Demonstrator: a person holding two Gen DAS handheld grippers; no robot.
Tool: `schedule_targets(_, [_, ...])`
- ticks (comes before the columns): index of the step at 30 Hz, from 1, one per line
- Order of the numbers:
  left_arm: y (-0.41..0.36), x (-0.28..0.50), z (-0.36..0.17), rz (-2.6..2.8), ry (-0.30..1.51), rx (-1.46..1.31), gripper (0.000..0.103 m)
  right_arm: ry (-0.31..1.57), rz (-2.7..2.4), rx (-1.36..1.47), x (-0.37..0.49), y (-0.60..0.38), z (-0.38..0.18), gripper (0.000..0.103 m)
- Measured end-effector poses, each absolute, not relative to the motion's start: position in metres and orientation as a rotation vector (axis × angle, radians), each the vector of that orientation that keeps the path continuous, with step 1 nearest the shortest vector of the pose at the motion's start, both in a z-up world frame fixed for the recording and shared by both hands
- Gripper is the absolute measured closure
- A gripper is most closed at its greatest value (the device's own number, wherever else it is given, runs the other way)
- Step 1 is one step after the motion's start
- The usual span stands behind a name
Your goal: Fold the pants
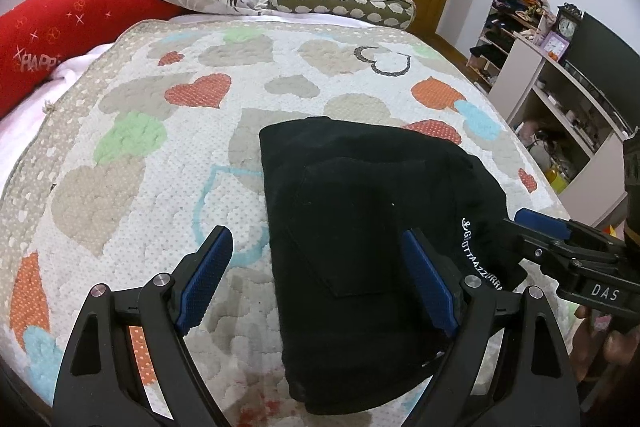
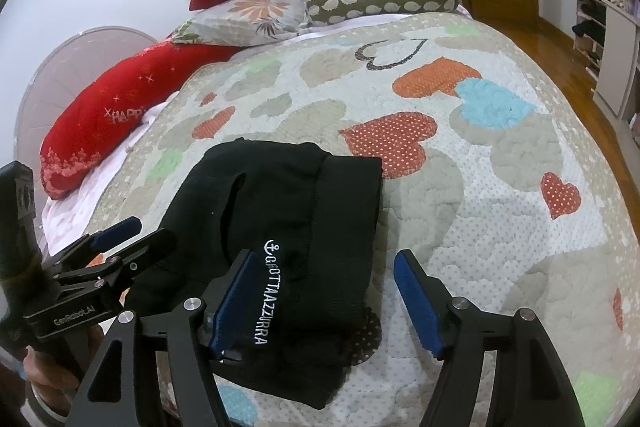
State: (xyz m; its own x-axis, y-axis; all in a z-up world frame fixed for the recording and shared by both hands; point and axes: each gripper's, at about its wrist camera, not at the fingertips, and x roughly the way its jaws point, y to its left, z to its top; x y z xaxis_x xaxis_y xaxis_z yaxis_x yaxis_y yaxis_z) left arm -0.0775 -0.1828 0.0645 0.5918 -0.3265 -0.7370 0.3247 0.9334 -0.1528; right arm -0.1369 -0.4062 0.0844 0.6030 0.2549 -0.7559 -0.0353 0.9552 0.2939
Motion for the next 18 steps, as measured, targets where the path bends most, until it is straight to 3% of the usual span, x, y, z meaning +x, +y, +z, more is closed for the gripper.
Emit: schedule_targets(18, [-0.177,-0.07,0.055,-0.419,0.915,-0.066,0.016,0.946,0.176,0.323,-0.129,-0.423,0.066,0.027])
